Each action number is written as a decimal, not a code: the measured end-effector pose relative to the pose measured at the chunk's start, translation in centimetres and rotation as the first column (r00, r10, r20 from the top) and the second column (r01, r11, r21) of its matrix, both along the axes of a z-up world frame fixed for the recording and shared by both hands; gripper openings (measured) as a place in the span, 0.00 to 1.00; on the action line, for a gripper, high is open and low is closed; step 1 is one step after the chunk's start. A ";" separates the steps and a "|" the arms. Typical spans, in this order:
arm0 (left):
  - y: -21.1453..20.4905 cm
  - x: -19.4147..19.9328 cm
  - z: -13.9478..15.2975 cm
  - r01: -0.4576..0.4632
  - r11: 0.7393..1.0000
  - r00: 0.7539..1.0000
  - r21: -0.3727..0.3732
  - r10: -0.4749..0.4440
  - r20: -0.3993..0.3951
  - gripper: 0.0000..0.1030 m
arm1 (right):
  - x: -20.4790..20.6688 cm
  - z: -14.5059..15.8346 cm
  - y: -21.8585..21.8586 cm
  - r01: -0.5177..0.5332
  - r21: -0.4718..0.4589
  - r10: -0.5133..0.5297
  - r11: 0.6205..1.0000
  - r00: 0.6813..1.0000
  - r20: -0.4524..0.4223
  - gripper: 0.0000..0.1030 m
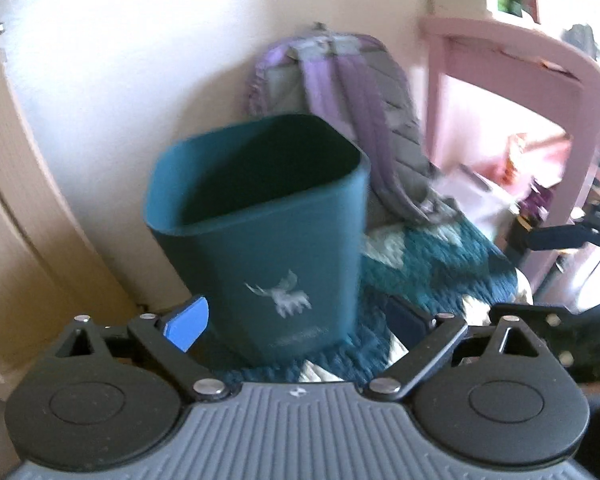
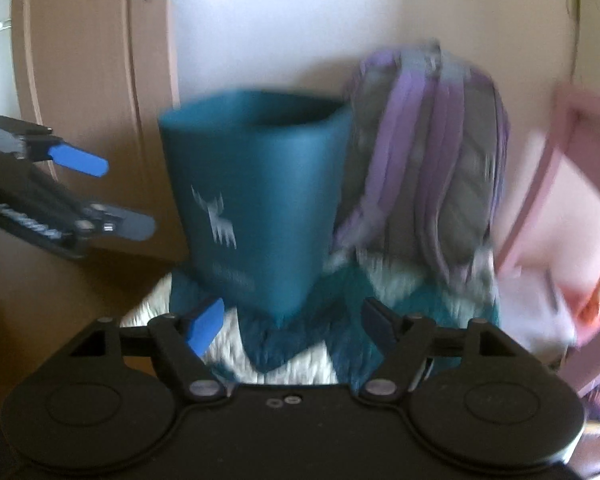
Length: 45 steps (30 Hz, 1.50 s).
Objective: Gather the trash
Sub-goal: 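Move both open tools back down to the pile of trash on the floor, then grasp the pink mesh with the right tool while the left tool grasps the crumpled foil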
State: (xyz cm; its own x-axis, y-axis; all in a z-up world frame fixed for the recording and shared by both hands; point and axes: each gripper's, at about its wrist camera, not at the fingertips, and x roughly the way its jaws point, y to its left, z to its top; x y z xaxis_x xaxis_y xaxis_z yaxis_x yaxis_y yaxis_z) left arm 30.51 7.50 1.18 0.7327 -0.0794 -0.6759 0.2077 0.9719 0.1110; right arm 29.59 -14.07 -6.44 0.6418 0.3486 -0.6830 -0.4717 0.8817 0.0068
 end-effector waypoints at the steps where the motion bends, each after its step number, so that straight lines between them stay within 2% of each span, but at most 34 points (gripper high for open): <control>1: -0.1 -0.5 -0.8 0.018 1.000 1.000 -0.005 -0.018 -0.011 0.95 | 0.0 -1.1 -0.3 0.009 -0.003 -0.009 1.000 1.000 -0.022 0.73; 5: -0.9 -1.6 -5.1 0.085 0.996 0.994 -0.041 -0.087 -0.071 0.96 | -0.3 -6.8 -1.7 0.064 -0.003 -0.064 0.998 0.989 -0.134 0.73; 9: -1.8 -1.4 -11.1 0.136 0.989 0.976 -0.048 -0.143 -0.167 0.96 | -2.0 -12.9 -2.3 0.088 0.009 -0.084 0.996 0.968 -0.237 0.73; 13: -2.4 -1.0 -17.9 0.168 0.982 0.938 -0.088 -0.187 -0.292 0.96 | -3.3 -19.0 -2.0 0.114 -0.021 -0.115 0.993 0.934 -0.339 0.73; 16: -3.6 -0.9 -22.7 0.233 0.970 0.910 -0.064 -0.240 -0.339 0.96 | -3.8 -23.6 -1.8 0.137 -0.053 -0.146 0.989 0.893 -0.426 0.73; 18: -4.7 -1.1 -25.9 0.299 0.953 0.883 -0.041 -0.292 -0.367 0.96 | -4.0 -26.5 -1.5 0.134 -0.078 -0.155 0.988 0.864 -0.479 0.73; 21: -5.9 -1.5 -31.0 0.381 0.924 0.827 -0.028 -0.354 -0.438 0.96 | -4.8 -30.9 -0.5 0.065 -0.135 -0.127 0.989 0.836 -0.533 0.73; 24: -6.7 -2.2 -36.0 0.476 0.878 0.740 -0.055 -0.434 -0.514 0.96 | -5.8 -35.1 0.7 -0.030 -0.198 -0.101 0.980 0.780 -0.618 0.73; 26: -7.2 -3.1 -39.3 0.546 0.835 0.671 -0.062 -0.481 -0.564 0.96 | -6.7 -37.5 1.5 -0.099 -0.226 -0.078 0.969 0.747 -0.660 0.73; 27: -7.5 -3.8 -41.3 0.579 0.813 0.628 -0.068 -0.498 -0.598 0.96 | -7.2 -38.9 1.8 -0.134 -0.253 -0.073 0.958 0.738 -0.670 0.73; 28: -7.8 -4.3 -43.0 0.601 0.796 0.590 -0.076 -0.505 -0.630 0.96 | -7.6 -40.1 2.0 -0.159 -0.271 -0.073 0.949 0.728 -0.681 0.73; 29: -8.1 -5.0 -45.0 0.619 0.780 0.539 -0.093 -0.508 -0.672 0.96 | -8.1 -41.5 2.1 -0.181 -0.292 -0.081 0.939 0.709 -0.700 0.73; 30: -8.2 -5.6 -46.8 0.623 0.774 0.502 -0.112 -0.506 -0.701 0.96 | -8.5 -43.0 2.0 -0.196 -0.310 -0.097 0.931 0.684 -0.723 0.73; 31: -8.3 -6.0 -48.3 0.618 0.776 0.474 -0.129 -0.498 -0.726 0.96 | -8.7 -44.0 1.9 -0.202 -0.314 -0.107 0.927 0.663 -0.741 0.73; 32: -8.3 -6.4 -50.2 0.593 0.790 0.438 -0.158 -0.481 -0.760 0.96 | -8.9 -44.8 1.8 -0.205 -0.312 -0.111 0.928 0.647 -0.755 0.73; 35: -7.9 -6.5 -55.0 0.477 0.852 0.342 -0.216 -0.406 -0.847 0.96 | -9.4 -46.6 1.9 -0.220 -0.295 -0.100 0.930 0.620 -0.778 0.73; 37: -7.8 -6.6 -57.2 0.424 0.882 0.331 -0.207 -0.364 -0.870 0.96 | -9.5 -47.8 2.1 -0.230 -0.300 -0.103 0.926 0.609 -0.786 0.73; 40: -8.3 -6.3 -60.2 0.340 0.915 0.291 -0.216 -0.321 -0.901 0.96 | -9.5 -49.3 2.0 -0.237 -0.311 -0.120 0.920 0.585 -0.802 0.73; 43: -9.1 -6.5 -62.2 0.303 0.925 0.274 -0.229 -0.315 -0.909 0.96 | -9.8 -50.6 1.9 -0.248 -0.316 -0.125 0.916 0.571 -0.811 0.73; 45: -9.6 -6.6 -63.0 0.294 0.927 0.274 -0.234 -0.316 -0.908 0.95 | -9.7 -51.2 1.9 -0.234 -0.309 -0.131 0.922 0.563 -0.816 0.72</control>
State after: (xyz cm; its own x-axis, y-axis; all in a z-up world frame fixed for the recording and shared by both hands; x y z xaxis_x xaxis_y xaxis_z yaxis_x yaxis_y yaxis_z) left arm 23.93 -2.08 -61.86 -0.4415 -0.1684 -0.8813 0.4439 0.8127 -0.3776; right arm 19.84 -12.21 -57.60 -0.2611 -0.0120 -0.9652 -0.4664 0.8770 0.1153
